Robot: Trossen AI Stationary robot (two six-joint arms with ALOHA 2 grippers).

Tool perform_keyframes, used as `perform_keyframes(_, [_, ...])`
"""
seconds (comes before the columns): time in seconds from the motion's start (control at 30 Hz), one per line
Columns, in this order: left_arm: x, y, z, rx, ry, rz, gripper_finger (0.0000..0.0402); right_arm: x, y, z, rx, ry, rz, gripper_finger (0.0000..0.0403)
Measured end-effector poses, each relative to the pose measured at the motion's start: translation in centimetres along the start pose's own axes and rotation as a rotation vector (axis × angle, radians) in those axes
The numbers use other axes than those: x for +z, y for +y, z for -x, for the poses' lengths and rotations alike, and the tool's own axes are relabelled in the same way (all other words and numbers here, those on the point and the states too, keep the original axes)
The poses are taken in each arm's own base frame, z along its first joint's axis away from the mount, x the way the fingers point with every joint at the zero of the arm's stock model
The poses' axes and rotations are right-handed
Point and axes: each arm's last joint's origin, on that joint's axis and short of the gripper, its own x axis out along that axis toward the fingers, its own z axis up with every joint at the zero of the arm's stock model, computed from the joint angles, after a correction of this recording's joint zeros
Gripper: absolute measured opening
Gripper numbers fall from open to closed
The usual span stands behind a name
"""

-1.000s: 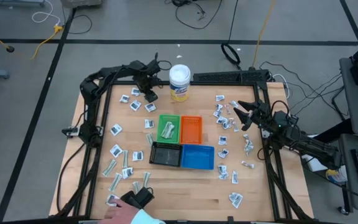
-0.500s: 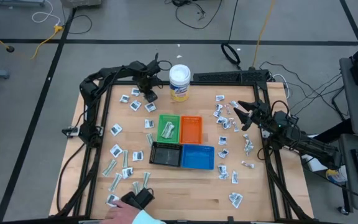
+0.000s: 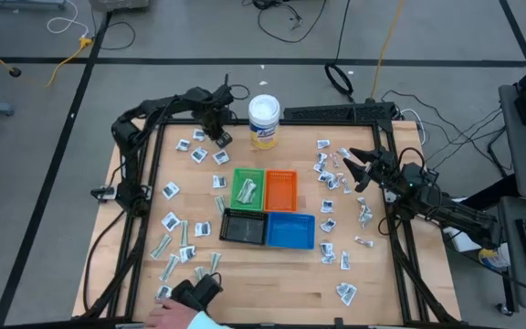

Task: Pick & Place First Aid Supplies
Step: Put the bandage pack into the green bin

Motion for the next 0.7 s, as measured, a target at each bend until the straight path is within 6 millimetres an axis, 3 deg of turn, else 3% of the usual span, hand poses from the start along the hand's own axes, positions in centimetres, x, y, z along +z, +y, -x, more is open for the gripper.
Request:
perform_keyframes(0.43, [-3.0, -1.6, 7.5, 0.011, -0.047, -0.018, 0.0001, 0.0, 0.0, 0.0, 0.0, 0.0, 0.0, 0.0242])
perform_keyframes(0.7, [-4.0, -3.3, 9.1, 0.004, -0.052, -0.025, 0.0001, 0.0, 0.0, 0.0, 0.0, 0.0, 0.0, 0.0242])
